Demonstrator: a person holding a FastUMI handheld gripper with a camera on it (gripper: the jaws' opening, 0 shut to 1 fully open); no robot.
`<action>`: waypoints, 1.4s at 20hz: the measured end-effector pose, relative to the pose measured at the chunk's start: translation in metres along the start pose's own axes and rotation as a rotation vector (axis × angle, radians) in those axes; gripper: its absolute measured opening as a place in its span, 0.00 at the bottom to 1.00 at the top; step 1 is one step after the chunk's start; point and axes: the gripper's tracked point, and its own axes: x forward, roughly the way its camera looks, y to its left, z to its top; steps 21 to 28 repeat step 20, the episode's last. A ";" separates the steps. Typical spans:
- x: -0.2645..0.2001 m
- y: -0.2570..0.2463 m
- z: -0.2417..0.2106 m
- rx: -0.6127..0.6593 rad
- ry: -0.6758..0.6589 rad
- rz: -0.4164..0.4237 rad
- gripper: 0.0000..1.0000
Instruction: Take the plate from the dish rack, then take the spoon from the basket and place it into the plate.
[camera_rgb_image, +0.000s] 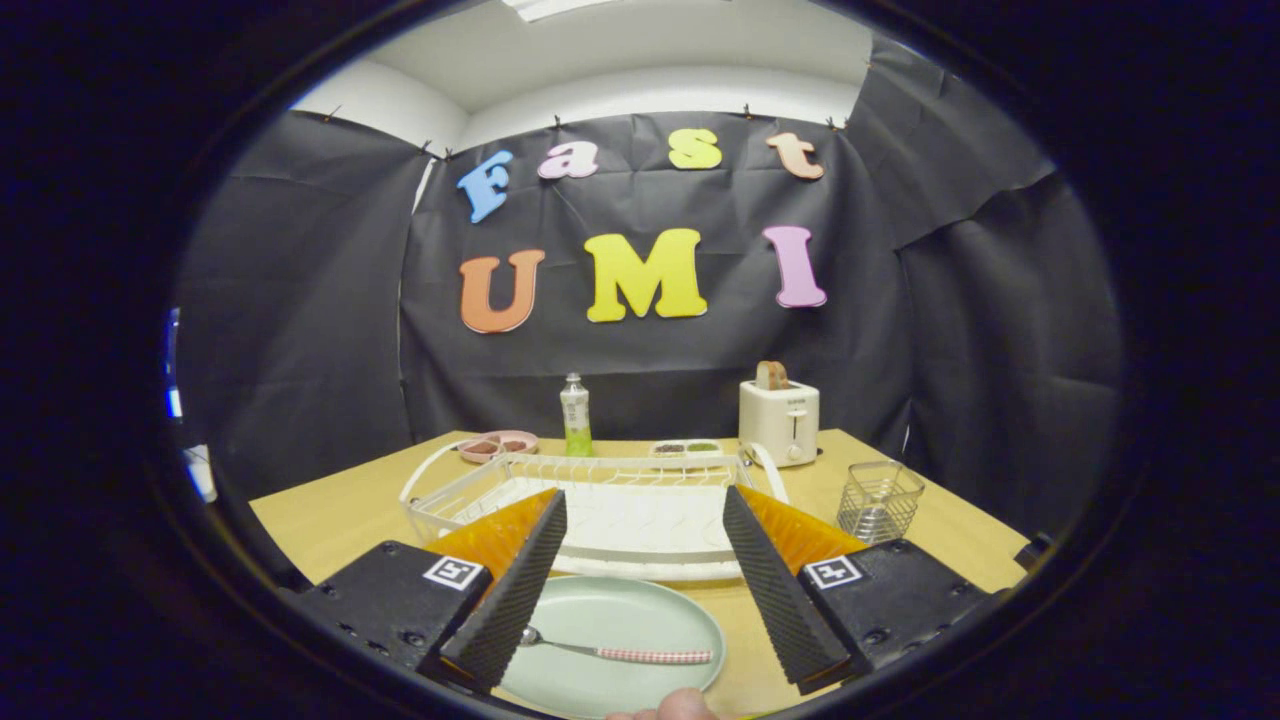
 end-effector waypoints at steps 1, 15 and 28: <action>-0.004 0.001 0.002 0.001 -0.009 0.001 1.00; -0.046 0.002 0.017 -0.025 -0.070 -0.092 1.00; -0.051 0.018 0.008 -0.057 -0.069 -0.096 1.00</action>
